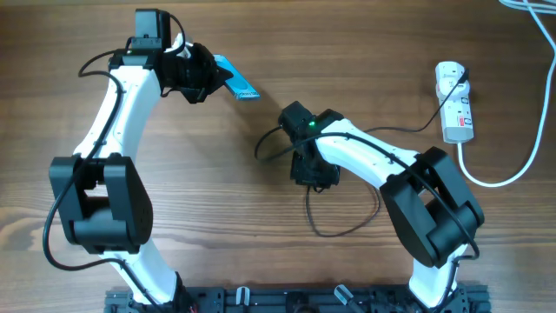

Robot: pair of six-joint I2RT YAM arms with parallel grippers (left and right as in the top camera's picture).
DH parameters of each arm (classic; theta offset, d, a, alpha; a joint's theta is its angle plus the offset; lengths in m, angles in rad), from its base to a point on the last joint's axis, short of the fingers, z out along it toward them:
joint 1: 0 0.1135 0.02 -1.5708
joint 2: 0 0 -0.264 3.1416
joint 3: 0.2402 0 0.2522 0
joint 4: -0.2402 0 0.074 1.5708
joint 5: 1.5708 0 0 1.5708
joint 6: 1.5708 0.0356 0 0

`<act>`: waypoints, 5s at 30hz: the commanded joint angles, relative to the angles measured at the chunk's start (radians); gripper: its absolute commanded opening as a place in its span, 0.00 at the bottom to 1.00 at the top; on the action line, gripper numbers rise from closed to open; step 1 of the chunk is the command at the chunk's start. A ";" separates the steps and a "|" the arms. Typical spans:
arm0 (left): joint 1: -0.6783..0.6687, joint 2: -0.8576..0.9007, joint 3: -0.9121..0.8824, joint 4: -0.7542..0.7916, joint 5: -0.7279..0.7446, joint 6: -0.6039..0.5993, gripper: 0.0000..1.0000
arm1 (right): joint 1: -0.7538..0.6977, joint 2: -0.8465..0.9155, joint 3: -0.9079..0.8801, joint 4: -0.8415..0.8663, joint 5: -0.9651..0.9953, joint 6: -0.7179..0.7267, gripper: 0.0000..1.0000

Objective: Plug charger to phone and switch on socket

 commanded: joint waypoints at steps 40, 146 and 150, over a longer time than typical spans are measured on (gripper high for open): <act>0.003 -0.031 0.018 0.003 0.003 0.019 0.04 | 0.000 0.025 -0.031 -0.002 -0.015 0.061 0.14; -0.193 -0.032 0.018 0.412 0.580 0.496 0.04 | -0.074 -0.454 0.051 0.188 -0.058 -0.409 0.04; -0.193 -0.032 0.018 0.412 0.567 0.495 0.04 | -0.075 -0.454 0.052 0.190 -0.076 -0.409 0.04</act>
